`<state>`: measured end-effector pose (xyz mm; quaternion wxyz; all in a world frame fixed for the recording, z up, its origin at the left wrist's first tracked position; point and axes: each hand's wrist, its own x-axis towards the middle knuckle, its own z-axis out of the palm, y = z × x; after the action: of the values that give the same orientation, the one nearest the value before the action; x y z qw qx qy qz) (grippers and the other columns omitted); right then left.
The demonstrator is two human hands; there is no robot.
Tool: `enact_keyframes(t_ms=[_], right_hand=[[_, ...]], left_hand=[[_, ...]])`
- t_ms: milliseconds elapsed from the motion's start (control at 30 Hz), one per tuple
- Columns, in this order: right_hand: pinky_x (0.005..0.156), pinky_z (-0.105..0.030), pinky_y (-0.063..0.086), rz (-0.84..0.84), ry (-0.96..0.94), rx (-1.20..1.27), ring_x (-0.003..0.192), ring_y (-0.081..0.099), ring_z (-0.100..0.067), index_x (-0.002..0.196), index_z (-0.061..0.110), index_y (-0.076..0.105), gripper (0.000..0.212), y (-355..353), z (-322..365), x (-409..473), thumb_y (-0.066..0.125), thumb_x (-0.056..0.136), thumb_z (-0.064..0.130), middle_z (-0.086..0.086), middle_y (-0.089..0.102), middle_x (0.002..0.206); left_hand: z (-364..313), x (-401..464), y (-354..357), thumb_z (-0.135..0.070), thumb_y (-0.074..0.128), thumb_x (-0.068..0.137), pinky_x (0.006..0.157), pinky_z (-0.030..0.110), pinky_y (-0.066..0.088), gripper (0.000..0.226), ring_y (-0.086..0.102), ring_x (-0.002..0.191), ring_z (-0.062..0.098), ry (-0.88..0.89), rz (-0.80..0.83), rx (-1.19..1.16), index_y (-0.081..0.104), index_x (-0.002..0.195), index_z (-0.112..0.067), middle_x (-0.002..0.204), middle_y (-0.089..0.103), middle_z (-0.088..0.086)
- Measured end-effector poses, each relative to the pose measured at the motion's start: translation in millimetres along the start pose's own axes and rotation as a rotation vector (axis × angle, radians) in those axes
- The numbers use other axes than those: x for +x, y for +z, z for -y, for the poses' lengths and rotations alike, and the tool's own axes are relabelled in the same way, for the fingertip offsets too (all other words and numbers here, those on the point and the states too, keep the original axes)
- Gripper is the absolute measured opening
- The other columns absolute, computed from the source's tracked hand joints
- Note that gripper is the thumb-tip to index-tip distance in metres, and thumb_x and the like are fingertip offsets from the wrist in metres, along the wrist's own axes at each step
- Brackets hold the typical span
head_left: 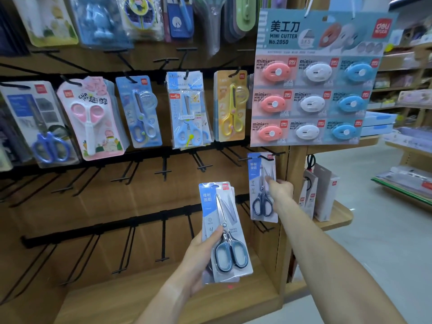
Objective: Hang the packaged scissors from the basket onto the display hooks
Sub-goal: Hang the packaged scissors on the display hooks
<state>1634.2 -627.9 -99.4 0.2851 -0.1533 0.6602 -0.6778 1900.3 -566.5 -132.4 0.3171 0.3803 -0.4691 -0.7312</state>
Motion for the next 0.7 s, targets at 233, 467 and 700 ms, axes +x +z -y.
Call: enact_keyframes(t_ms=[233,467,700], right_hand=[[0.097,-0.043,0.051,-0.055,-0.222,-0.355,0.112,0.064,-0.028,0.130,0.014,0.058,0.052,-7.8,-20.4,-67.3,0.077,0.091,0.042,-0.010,0.067,0.128],[0.084,-0.034,0.061,0.346,-0.314,-0.385,0.108,0.064,-0.009,0.122,0.037,0.035,0.086,1.9,-73.9,-137.3,0.095,0.061,0.050,0.010,0.058,0.120],[0.093,-0.042,0.057,0.181,-0.336,-0.202,0.116,0.059,-0.017,0.121,0.043,0.033,0.083,-9.8,-56.5,-109.3,0.090,0.060,0.045,0.003,0.053,0.131]], left_hand=[[3.5,1.5,1.6,-0.042,0.064,0.103,0.084,0.077,0.055,0.028,0.077,0.105,0.040,-0.024,0.017,0.017,0.065,0.128,-0.031,0.118,0.079,0.010],[14.8,4.1,19.6,-0.035,0.064,0.104,0.091,0.065,0.060,0.022,0.078,0.104,0.029,0.106,-0.013,0.151,0.070,0.125,-0.031,0.113,0.080,0.004],[12.7,5.4,26.6,-0.040,0.060,0.106,0.090,0.049,0.063,0.025,0.080,0.096,0.023,0.125,-0.037,0.152,0.070,0.125,-0.026,0.104,0.082,0.003]])
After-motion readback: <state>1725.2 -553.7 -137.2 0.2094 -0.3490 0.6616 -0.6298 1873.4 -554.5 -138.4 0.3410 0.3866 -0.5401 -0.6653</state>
